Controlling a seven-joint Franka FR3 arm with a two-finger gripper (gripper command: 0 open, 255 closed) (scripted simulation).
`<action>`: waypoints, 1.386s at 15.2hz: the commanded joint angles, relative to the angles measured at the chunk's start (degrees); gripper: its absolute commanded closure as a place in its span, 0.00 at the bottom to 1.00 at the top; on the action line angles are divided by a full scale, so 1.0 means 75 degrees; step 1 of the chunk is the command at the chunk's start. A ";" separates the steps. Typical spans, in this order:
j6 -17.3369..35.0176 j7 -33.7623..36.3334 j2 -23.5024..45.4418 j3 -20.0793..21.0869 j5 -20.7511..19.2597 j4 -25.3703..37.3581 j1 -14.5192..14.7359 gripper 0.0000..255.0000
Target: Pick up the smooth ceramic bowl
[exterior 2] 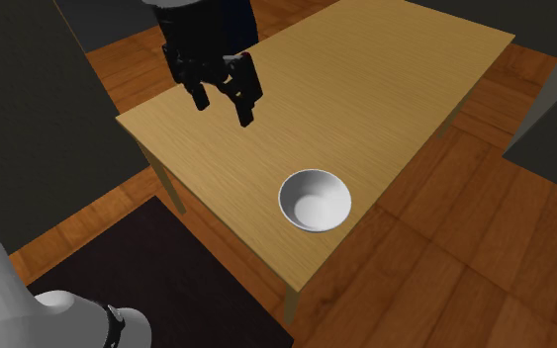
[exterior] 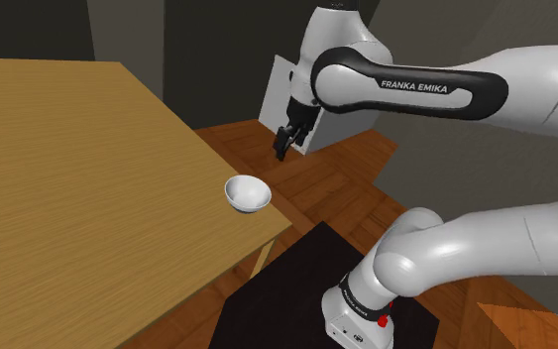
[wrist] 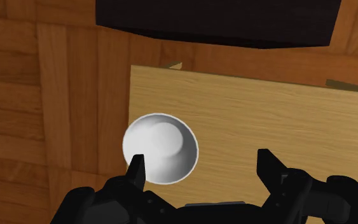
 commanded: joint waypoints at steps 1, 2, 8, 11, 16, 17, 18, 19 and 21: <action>0.0570 0.0212 0.0395 0.0148 -0.0137 -0.0184 -0.0047 0.00; 0.0839 0.0329 0.0609 0.0224 -0.0214 -0.0256 -0.0076 0.00; 0.2380 0.1199 0.2133 0.0693 -0.0920 -0.0422 -0.0353 0.00; 0.3046 0.1788 0.3026 0.0913 -0.1493 -0.0324 -0.0547 0.00; 0.3862 0.3035 0.4649 0.1135 -0.2845 0.0125 -0.0827 0.00; 0.3972 0.3310 0.4986 0.1128 -0.3158 0.0258 -0.0842 0.00; 0.4064 0.3585 0.5323 0.1105 -0.3474 0.0403 -0.0844 0.00; 0.4141 0.3855 0.5660 0.1069 -0.3787 0.0562 -0.0832 0.00; 0.4255 0.4367 0.6330 0.0947 -0.4385 0.0911 -0.0761 0.00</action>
